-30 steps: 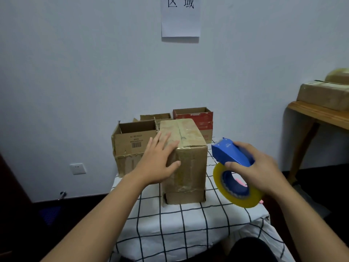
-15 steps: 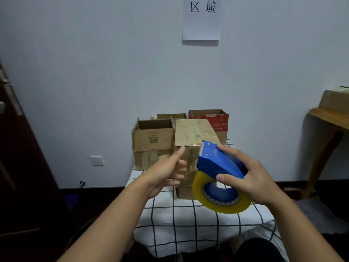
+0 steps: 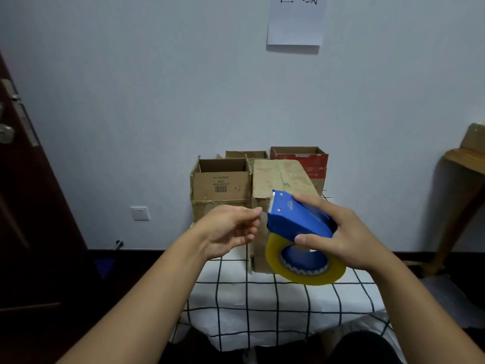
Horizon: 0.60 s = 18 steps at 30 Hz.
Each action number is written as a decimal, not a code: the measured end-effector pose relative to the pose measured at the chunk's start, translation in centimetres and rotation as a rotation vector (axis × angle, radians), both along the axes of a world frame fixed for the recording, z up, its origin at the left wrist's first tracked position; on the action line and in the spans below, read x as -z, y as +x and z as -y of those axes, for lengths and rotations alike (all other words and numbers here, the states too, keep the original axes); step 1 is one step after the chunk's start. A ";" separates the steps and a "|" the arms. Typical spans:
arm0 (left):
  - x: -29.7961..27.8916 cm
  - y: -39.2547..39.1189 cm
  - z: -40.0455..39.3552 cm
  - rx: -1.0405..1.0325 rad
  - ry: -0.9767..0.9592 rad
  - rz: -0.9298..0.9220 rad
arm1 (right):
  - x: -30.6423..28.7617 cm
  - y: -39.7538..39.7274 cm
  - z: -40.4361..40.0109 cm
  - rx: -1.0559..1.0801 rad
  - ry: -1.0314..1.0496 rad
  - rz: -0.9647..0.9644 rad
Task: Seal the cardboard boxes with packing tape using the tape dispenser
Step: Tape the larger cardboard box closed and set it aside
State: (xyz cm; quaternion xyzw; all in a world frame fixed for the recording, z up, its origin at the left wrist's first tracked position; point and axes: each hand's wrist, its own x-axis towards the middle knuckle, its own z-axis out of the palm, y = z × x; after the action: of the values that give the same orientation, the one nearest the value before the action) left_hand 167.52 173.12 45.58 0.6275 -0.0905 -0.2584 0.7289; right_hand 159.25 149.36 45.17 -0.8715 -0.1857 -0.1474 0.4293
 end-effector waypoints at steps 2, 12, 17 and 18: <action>-0.3 0.2 0.5 -0.048 0.112 0.139 | -0.3 0.2 0.4 -0.007 -0.038 -0.016; -2.3 3.3 1.5 -0.270 0.338 0.350 | -3.9 0.4 7.5 0.071 -0.297 -0.179; -2.1 4.4 1.5 -0.335 0.303 0.287 | -5.4 2.3 9.9 0.124 -0.459 -0.267; -2.0 4.5 1.7 -0.337 0.301 0.277 | -5.8 2.8 10.1 0.128 -0.483 -0.269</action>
State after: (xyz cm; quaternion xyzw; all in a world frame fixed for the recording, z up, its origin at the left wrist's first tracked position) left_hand 172.06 171.41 47.60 0.7645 -0.0442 -0.0556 0.6406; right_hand 162.03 139.29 50.96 -0.9702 -0.1016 -0.0085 0.2197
